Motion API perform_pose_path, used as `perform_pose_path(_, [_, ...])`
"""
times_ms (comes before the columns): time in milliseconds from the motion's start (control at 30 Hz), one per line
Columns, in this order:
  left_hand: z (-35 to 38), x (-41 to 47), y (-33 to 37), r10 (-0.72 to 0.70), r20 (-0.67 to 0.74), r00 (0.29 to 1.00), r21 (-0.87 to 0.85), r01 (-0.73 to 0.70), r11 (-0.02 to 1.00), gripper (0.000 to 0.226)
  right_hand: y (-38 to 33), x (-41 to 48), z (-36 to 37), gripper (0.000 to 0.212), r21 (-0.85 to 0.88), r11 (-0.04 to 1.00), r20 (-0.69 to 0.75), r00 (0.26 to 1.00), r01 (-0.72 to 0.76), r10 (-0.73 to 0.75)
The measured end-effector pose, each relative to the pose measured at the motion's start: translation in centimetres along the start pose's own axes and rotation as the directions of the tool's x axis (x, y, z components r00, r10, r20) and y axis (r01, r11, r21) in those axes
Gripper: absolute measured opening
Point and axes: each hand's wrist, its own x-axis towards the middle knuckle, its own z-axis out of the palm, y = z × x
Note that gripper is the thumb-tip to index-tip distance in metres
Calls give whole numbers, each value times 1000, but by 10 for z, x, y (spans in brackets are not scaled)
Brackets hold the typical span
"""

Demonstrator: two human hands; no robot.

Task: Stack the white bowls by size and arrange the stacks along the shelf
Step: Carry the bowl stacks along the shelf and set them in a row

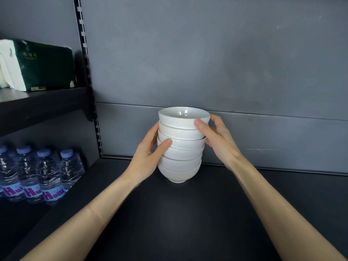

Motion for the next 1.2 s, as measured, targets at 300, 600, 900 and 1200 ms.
perform_pose_path(300, [-1, 1, -1, 5, 1, 1000, 8, -5, 1000, 61, -4, 5, -4, 41, -132, 985, 14, 993, 115, -114])
perform_pose_path(600, [0, 1, 0, 4, 2, 1000, 9, -4, 1000, 63, 2, 6, -3, 19, -92, 984, -26, 987, 154, -157])
perform_pose_path(900, [0, 1, -1, 9, 6, 1000, -14, -9, 1000, 54, 2, 8, -1, 30, -101, 982, -43, 985, 162, -167])
perform_pose_path(1200, [-3, -3, -5, -17, 78, 997, -29, 20, 999, 57, 2, 7, -1, 43, -60, 987, -8, 989, 150, -150])
